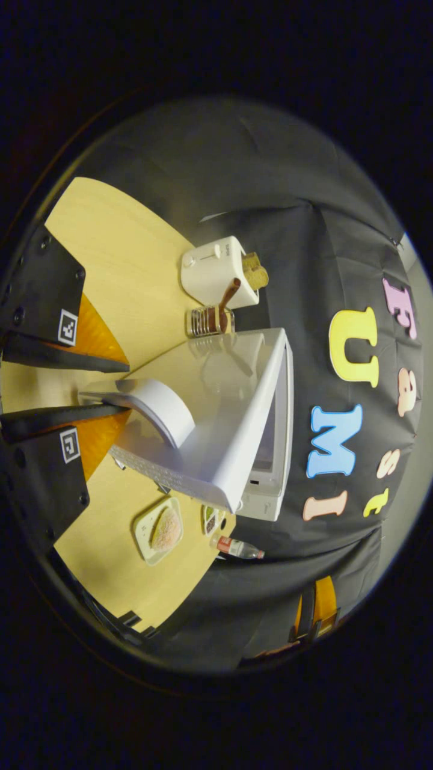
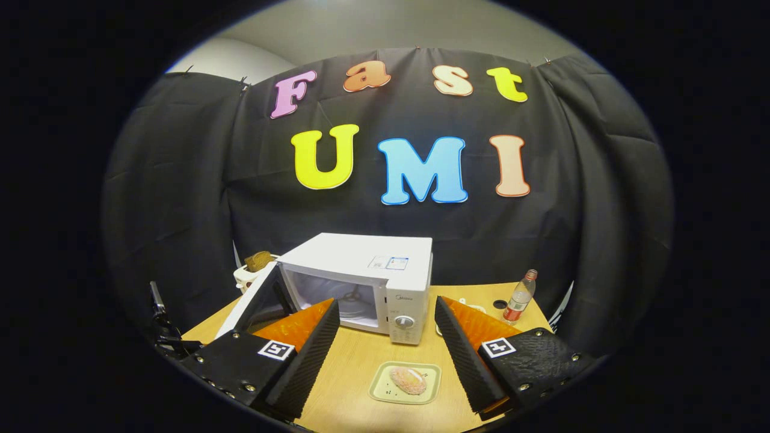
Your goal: Open the microwave oven with the left hand, put the food in, and close the microwave oven.
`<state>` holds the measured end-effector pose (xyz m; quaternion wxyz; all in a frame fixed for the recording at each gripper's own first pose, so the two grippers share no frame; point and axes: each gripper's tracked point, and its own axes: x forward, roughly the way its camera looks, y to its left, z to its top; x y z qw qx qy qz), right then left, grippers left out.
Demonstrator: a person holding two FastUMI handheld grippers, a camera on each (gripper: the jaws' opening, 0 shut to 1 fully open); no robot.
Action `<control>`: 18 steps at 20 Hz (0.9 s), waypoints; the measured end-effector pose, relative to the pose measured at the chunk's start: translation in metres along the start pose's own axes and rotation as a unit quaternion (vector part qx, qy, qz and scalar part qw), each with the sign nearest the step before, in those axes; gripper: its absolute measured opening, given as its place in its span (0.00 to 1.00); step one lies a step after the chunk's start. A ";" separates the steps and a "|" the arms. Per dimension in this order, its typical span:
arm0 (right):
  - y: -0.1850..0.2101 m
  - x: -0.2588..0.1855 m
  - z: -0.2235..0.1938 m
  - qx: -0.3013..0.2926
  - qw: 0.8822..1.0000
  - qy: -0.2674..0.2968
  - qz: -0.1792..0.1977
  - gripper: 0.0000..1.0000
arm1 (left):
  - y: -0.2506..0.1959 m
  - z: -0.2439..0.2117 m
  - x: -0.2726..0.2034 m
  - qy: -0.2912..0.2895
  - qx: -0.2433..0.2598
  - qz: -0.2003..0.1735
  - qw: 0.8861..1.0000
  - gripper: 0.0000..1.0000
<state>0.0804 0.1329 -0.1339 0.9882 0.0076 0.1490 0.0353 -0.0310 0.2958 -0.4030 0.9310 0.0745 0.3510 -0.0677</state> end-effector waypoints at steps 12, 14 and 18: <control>0.012 0.045 -0.055 -0.010 0.997 0.072 0.031 0.97 | 0.083 -0.016 -0.007 0.012 -0.026 -0.031 0.999 0.38; 0.010 0.047 -0.063 -0.011 0.996 0.085 0.029 0.98 | 0.091 -0.020 -0.008 0.019 -0.040 -0.033 0.998 0.36; 0.003 0.050 -0.081 -0.032 0.993 0.105 0.034 0.98 | 0.092 -0.019 -0.017 0.020 -0.041 -0.023 0.999 0.39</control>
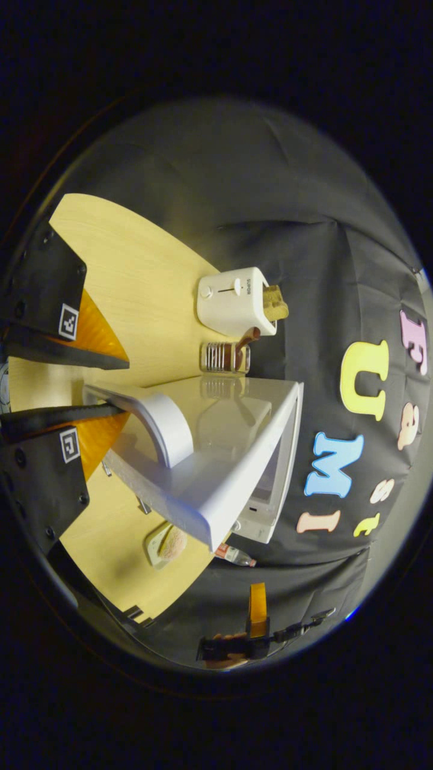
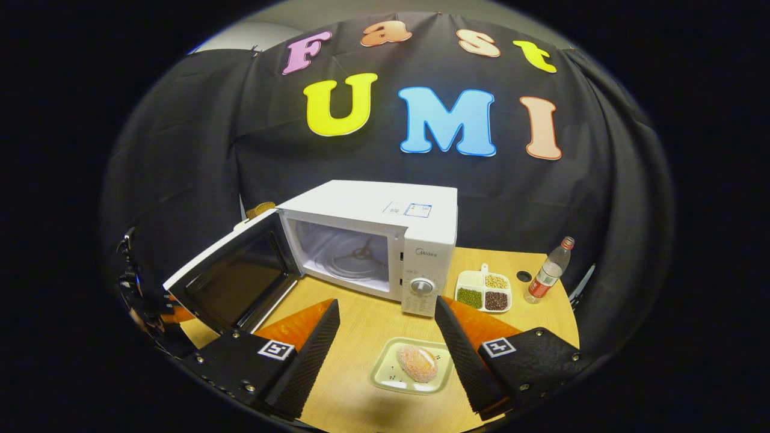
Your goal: Open the microwave oven with the left hand, put the food in, and close the microwave oven.
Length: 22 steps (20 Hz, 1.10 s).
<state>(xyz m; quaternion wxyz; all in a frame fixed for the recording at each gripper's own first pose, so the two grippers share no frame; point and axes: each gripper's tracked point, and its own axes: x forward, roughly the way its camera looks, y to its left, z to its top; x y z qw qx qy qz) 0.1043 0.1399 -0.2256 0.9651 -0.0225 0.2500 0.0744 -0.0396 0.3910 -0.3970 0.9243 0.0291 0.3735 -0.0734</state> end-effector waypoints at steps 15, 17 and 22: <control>-0.044 0.066 -0.103 -0.043 0.986 0.145 0.076 0.98 | -0.043 0.188 -0.154 -0.237 -0.070 0.164 0.955 0.62; -0.052 0.076 -0.117 -0.040 0.983 0.162 0.082 0.98 | -0.068 0.222 -0.166 -0.256 -0.051 0.165 0.951 0.75; -0.057 0.090 -0.151 -0.078 0.975 0.185 0.100 0.98 | -0.124 0.295 -0.187 -0.305 -0.031 0.165 0.937 0.95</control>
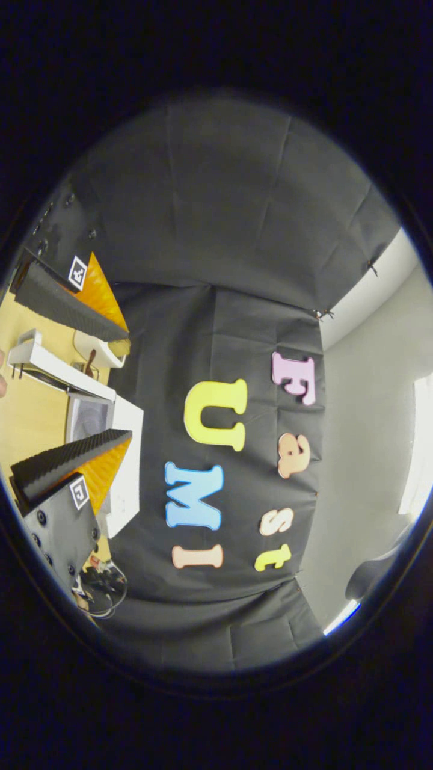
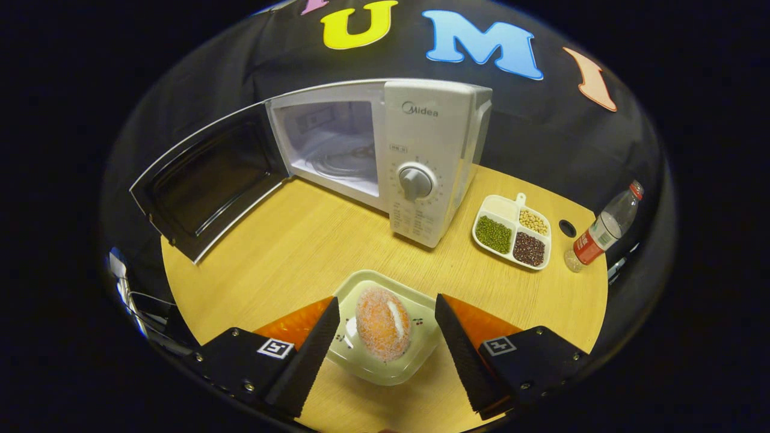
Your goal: Open the microwave oven with the left hand, put the food in, and close the microwave oven.
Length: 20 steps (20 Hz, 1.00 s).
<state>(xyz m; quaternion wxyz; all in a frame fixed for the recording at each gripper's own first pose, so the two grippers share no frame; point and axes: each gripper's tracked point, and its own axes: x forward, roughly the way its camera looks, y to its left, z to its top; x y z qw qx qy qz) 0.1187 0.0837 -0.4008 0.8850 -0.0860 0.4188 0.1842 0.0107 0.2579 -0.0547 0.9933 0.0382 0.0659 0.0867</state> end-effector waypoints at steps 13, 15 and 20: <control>0.000 0.047 -0.052 -0.062 0.995 0.081 -0.011 0.72 | -0.054 0.004 -0.018 0.019 0.043 0.002 0.999 0.94; 0.007 0.040 -0.041 -0.095 0.993 0.065 -0.012 0.65 | -0.055 0.008 -0.019 0.014 0.046 -0.002 0.999 0.94; 0.023 0.009 0.011 -0.199 0.978 -0.011 -0.057 0.65 | -0.055 0.002 -0.016 0.013 0.029 -0.021 0.999 0.96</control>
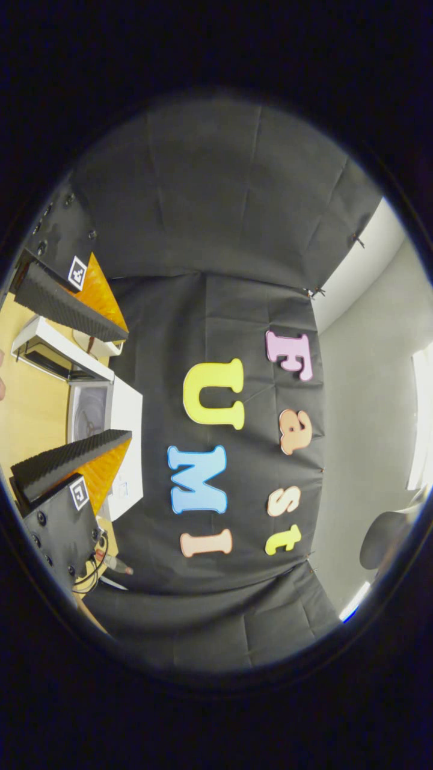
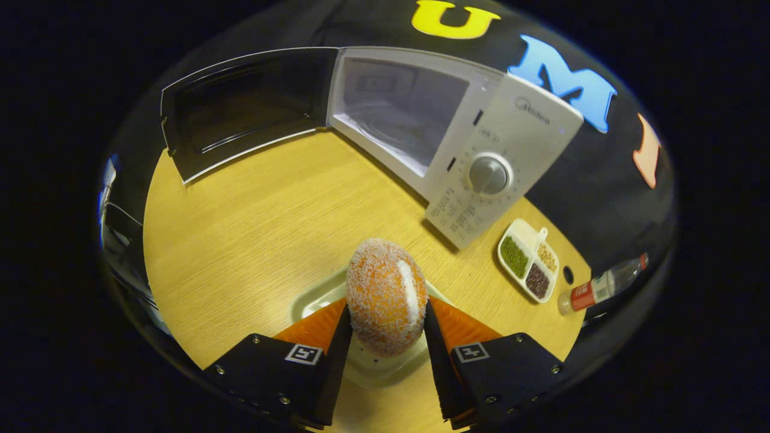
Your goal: Open the microwave oven with the left hand, put the food in, and close the microwave oven.
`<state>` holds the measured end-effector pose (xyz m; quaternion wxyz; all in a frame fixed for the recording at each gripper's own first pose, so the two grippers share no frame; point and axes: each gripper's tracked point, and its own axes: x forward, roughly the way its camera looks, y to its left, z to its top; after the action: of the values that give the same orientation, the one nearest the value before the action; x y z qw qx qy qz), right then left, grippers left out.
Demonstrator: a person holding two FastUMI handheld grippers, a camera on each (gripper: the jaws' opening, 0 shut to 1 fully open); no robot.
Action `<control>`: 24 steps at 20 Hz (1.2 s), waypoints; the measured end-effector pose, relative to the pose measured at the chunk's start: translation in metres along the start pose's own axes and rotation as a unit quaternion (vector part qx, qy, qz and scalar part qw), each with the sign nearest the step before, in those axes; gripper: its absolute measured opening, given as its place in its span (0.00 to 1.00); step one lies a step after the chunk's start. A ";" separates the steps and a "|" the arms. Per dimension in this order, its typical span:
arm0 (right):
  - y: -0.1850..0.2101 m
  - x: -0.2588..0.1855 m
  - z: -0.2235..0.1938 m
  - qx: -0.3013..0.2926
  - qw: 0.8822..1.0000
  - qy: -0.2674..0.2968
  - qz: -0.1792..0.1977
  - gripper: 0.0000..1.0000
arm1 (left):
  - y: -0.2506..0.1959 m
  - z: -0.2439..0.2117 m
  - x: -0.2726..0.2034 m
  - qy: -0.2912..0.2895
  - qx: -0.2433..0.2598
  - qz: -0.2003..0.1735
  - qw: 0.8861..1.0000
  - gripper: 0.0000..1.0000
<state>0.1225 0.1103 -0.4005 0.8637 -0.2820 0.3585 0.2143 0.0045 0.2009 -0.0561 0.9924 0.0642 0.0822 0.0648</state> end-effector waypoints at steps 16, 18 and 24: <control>-0.022 -0.020 0.170 -0.257 0.944 -0.138 -0.153 0.65 | 0.014 0.001 -0.002 -0.017 0.037 -0.025 0.999 0.94; -0.024 -0.005 0.184 -0.277 0.936 -0.141 -0.164 0.65 | 0.020 -0.007 -0.001 -0.009 0.038 -0.022 0.999 0.94; -0.029 0.041 0.206 -0.319 0.920 -0.132 -0.182 0.65 | 0.037 -0.022 0.005 0.010 0.039 -0.015 0.999 0.94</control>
<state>0.2681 0.2274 -0.3009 0.7914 -0.5724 0.0958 0.1918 0.0019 0.2402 -0.0729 0.9891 0.1013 0.0952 0.0477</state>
